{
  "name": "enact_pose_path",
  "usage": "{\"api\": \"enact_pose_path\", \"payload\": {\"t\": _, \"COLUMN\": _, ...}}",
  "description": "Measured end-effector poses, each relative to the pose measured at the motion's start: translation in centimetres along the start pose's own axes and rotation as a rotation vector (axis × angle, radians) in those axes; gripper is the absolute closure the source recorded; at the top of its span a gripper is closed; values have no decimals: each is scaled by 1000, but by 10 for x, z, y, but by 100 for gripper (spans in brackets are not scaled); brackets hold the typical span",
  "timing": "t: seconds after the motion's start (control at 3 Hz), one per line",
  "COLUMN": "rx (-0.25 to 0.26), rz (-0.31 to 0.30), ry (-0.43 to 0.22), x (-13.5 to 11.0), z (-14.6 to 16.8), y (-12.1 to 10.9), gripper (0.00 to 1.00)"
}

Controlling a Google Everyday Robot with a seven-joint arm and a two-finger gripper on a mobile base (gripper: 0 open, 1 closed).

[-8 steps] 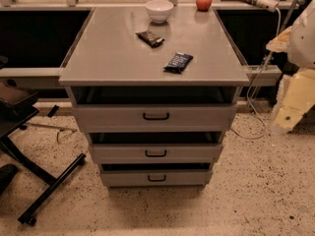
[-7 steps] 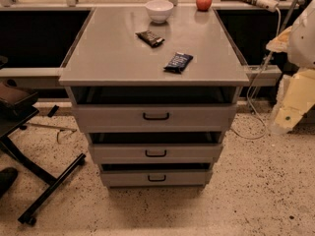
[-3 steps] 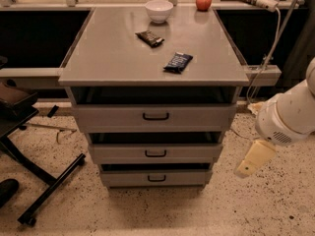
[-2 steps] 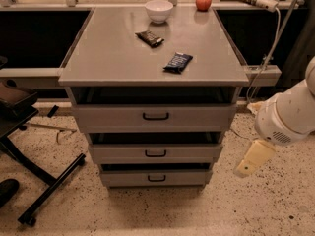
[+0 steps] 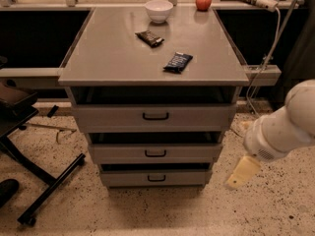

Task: Open middle drawer

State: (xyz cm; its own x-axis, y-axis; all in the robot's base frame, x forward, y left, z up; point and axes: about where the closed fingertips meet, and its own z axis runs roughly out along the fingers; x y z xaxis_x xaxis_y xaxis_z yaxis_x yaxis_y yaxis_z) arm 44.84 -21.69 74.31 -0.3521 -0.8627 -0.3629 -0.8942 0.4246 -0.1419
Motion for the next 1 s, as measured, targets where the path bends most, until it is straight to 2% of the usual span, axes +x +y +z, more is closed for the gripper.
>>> {"api": "enact_pose_path", "payload": {"t": 0.33, "rx": -39, "rz": 87, "ry": -24, "x": 23, "z": 73, "y": 21, "gripper": 0}}
{"api": "enact_pose_path", "payload": {"t": 0.67, "rx": -44, "rz": 136, "ry": -115, "x": 27, "z": 134, "y": 32, "gripper": 0}}
{"api": "enact_pose_path", "payload": {"t": 1.0, "rx": -44, "rz": 136, "ry": -115, "x": 27, "z": 134, "y": 32, "gripper": 0}}
